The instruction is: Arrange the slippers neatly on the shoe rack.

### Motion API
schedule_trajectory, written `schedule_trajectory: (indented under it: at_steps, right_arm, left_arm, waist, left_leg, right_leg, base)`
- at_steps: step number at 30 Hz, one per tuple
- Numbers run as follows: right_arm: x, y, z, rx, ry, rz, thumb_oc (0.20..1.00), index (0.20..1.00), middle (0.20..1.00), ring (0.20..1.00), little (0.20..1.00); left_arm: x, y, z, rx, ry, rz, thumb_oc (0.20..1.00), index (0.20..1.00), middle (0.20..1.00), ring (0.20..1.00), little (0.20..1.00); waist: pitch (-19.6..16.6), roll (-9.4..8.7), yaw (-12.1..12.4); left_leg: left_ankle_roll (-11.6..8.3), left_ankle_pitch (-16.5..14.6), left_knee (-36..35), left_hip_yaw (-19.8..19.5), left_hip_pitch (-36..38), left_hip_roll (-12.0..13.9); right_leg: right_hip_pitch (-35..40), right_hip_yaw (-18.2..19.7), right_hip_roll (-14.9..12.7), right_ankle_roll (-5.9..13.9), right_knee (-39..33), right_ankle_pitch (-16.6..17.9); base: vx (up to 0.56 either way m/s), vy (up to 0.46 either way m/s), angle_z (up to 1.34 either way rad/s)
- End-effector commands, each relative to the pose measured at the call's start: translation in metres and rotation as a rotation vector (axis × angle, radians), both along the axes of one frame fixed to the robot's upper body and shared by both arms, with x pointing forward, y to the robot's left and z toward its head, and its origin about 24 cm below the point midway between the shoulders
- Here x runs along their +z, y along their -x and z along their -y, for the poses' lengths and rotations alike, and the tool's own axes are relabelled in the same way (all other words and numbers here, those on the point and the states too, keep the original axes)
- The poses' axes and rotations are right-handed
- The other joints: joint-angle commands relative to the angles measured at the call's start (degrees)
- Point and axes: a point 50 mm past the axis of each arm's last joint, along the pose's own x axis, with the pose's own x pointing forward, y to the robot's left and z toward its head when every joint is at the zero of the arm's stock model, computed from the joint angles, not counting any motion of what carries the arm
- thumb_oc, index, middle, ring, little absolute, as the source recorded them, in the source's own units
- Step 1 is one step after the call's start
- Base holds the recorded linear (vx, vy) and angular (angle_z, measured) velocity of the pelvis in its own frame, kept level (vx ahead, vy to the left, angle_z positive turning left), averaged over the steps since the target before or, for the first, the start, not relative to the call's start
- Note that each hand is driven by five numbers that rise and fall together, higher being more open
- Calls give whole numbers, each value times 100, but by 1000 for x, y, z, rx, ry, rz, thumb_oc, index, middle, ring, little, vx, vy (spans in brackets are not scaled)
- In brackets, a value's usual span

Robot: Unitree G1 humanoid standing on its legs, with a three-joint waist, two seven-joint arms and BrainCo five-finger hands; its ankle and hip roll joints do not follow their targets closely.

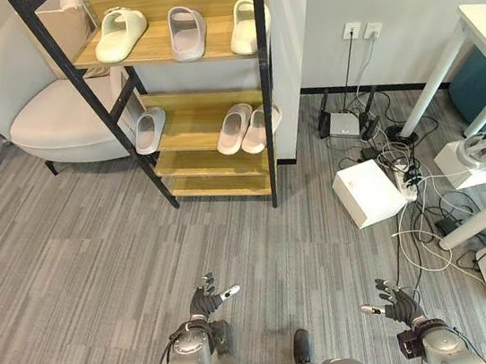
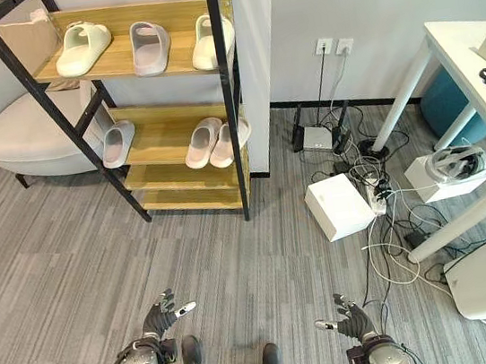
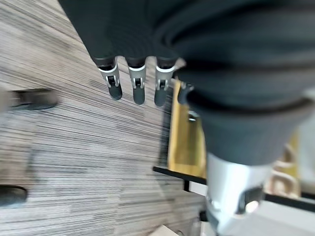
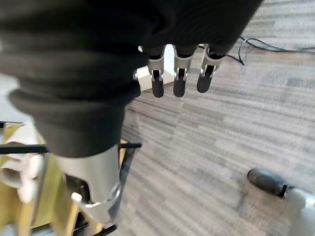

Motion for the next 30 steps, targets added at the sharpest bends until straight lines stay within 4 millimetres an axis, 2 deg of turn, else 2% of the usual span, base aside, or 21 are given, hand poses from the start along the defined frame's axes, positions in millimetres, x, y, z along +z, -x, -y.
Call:
schedule_trajectory:
  at_steps: [1, 4, 5, 6, 8, 10, 11, 14, 15, 18, 19, 20, 21, 22, 23, 24, 26, 27, 28, 29, 30]
  right_arm:
    - [16, -7, 7, 13, 14, 87, 1000, 1000, 1000, 1000, 1000]
    - [14, -8, 3, 0, -5, 83, 1000, 1000, 1000, 1000, 1000]
    - [16, -14, -3, 6, -21, 105, 1000, 1000, 1000, 1000, 1000]
    - [18, -19, -8, 3, -40, 124, 1000, 1000, 1000, 1000, 1000]
    - [18, -22, -12, 8, -52, 128, 1000, 1000, 1000, 1000, 1000]
    - [19, -24, -16, 13, -67, 137, 1000, 1000, 1000, 1000, 1000]
    - [19, -24, -15, 13, -66, 137, 1000, 1000, 1000, 1000, 1000]
    - [19, -24, -16, 8, -72, 142, 1000, 1000, 1000, 1000, 1000]
    - [18, -20, -16, 1, -76, 135, 1000, 1000, 1000, 1000, 1000]
    - [16, -15, -16, -1, -74, 130, 1000, 1000, 1000, 1000, 1000]
    - [11, -6, -10, -24, -83, 101, 1000, 1000, 1000, 1000, 1000]
    - [10, -3, -6, -30, -69, 87, 1000, 1000, 1000, 1000, 1000]
    - [10, -3, -5, -30, -69, 87, 1000, 1000, 1000, 1000, 1000]
    - [11, -4, 0, -31, -55, 87, 1000, 1000, 1000, 1000, 1000]
    - [13, -5, 5, -39, -49, 93, 1000, 1000, 1000, 1000, 1000]
    - [13, -5, 5, -39, -49, 93, 1000, 1000, 1000, 1000, 1000]
    - [16, -6, 8, -34, -34, 98, 1000, 1000, 1000, 1000, 1000]
    - [17, -7, 12, -38, -23, 101, 1000, 1000, 1000, 1000, 1000]
    - [17, -7, 12, -38, -22, 101, 1000, 1000, 1000, 1000, 1000]
    - [18, -7, 12, -37, -17, 104, 1000, 1000, 1000, 1000, 1000]
    - [20, -12, 15, -39, 0, 114, 1000, 1000, 1000, 1000, 1000]
  left_arm:
    - [19, -21, 1, -10, 2, 120, 1000, 1000, 1000, 1000, 1000]
    - [18, -19, -1, -14, -4, 112, 1000, 1000, 1000, 1000, 1000]
    - [21, -21, -5, -12, -15, 127, 1000, 1000, 1000, 1000, 1000]
    - [25, -24, -5, -19, -15, 149, 1000, 1000, 1000, 1000, 1000]
    - [27, -25, -5, -35, -21, 151, 1000, 1000, 1000, 1000, 1000]
    - [29, -28, -6, -49, -27, 161, 1000, 1000, 1000, 1000, 1000]
    - [29, -28, -6, -49, -27, 161, 1000, 1000, 1000, 1000, 1000]
    - [29, -29, -6, -59, -38, 157, 1000, 1000, 1000, 1000, 1000]
    - [30, -31, -6, -66, -45, 157, 1000, 1000, 1000, 1000, 1000]
    - [31, -34, -4, -74, -49, 160, 1000, 1000, 1000, 1000, 1000]
    - [28, -32, 0, -92, -41, 149, 1000, 1000, 1000, 1000, 1000]
    - [27, -31, 2, -96, -34, 148, 1000, 1000, 1000, 1000, 1000]
    - [27, -31, 2, -97, -34, 148, 1000, 1000, 1000, 1000, 1000]
    - [29, -31, 6, -99, -12, 157, 1000, 1000, 1000, 1000, 1000]
    - [29, -32, 8, -92, 4, 162, 1000, 1000, 1000, 1000, 1000]
    - [29, -32, 8, -92, 4, 162, 1000, 1000, 1000, 1000, 1000]
    - [29, -32, 11, -92, 16, 161, 1000, 1000, 1000, 1000, 1000]
    - [26, -29, 11, -87, 17, 152, 1000, 1000, 1000, 1000, 1000]
    - [26, -28, 11, -87, 17, 151, 1000, 1000, 1000, 1000, 1000]
    - [26, -28, 11, -89, 14, 151, 1000, 1000, 1000, 1000, 1000]
    - [24, -27, 12, -94, 6, 139, 1000, 1000, 1000, 1000, 1000]
  waist:
    - [-197, 48, 34]
    - [-305, -84, 67]
    - [-256, -194, 111]
    - [-179, -205, 169]
    - [-104, -184, 142]
    - [-37, -121, 30]
    - [-23, -120, 21]
    - [87, -92, -150]
    - [61, -108, -287]
    - [43, -91, -409]
    - [-48, -84, -460]
    - [-56, -67, -432]
    - [-53, -61, -434]
    - [6, -64, -396]
    - [102, -87, -287]
    - [106, -84, -298]
    - [115, -107, -227]
    - [54, -94, -160]
    - [67, -98, -155]
    - [47, -64, -133]
    - [47, 65, -54]
  left_leg:
    - [128, 343, 43, 195, 103, -156]
    - [320, 1, 444, 337, 56, -429]
    - [474, -227, 638, 451, 70, -609]
    - [599, -380, 655, 543, 154, -703]
    - [656, -496, 617, 553, 299, -766]
    - [666, -558, 468, 542, 564, -818]
    - [664, -562, 462, 533, 584, -820]
    - [657, -710, 269, 454, 1043, -922]
    - [648, -810, 176, 402, 1319, -1015]
    - [627, -903, 167, 332, 1500, -1047]
    - [562, -1099, 638, 202, 1560, -976]
    - [498, -1023, 1046, 178, 1494, -927]
    - [493, -1043, 1081, 173, 1481, -916]
    - [440, -917, 1617, 82, 1283, -892]
    - [344, -716, 2065, -310, 949, -1013]
    - [343, -725, 2083, -323, 941, -1011]
    - [391, -789, 1785, -491, 697, -1015]
    - [406, -750, 1241, -631, 583, -886]
    - [406, -746, 1223, -627, 611, -889]
    - [369, -556, 959, -710, 544, -788]
    - [158, -3, 393, -1042, 341, -468]
  right_leg:
    - [710, 396, -1069, 992, 76, -390]
    - [649, 541, -1513, 1175, 228, -181]
    - [460, 674, -1781, 1227, 643, 227]
    - [171, 719, -1852, 1180, 1225, 442]
    - [-115, 864, -1691, 1109, 1488, 509]
    - [-544, 921, -1313, 1051, 1366, 338]
    - [-527, 912, -1315, 1050, 1377, 322]
    - [-884, 701, -944, 1025, 964, 229]
    - [-1079, 576, -690, 1022, 668, 322]
    - [-1109, 314, -571, 999, 603, 377]
    - [-824, 462, -467, 811, 647, 193]
    - [-707, 469, -459, 754, 642, 169]
    - [-702, 463, -452, 750, 639, 170]
    - [-575, 499, -444, 672, 627, 175]
    - [-393, 528, -446, 593, 554, 123]
    - [-385, 515, -445, 593, 550, 122]
    - [-213, 571, -492, 603, 423, 52]
    - [-125, 635, -549, 656, 340, 1]
    - [-105, 638, -553, 657, 336, -2]
    - [-75, 649, -561, 675, 308, -33]
    - [114, 803, -624, 744, 235, -209]
  base:
    - [356, 318, -14]
    - [310, 350, -22]
    - [280, 440, -55]
    - [269, 418, -52]
    - [210, 227, -32]
    - [175, 100, 16]
    - [157, 44, 41]
    - [271, 18, 33]
    - [404, -19, 7]
    - [294, -84, 23]
    - [305, -187, 63]
    - [304, -189, 54]
    - [121, -115, 17]
    - [103, -119, 25]
    - [103, -117, 15]
    - [162, -52, 11]
    - [178, 40, -18]
    - [136, 71, -38]
    - [195, 119, -28]
    - [247, 257, -48]
    - [244, 257, -47]
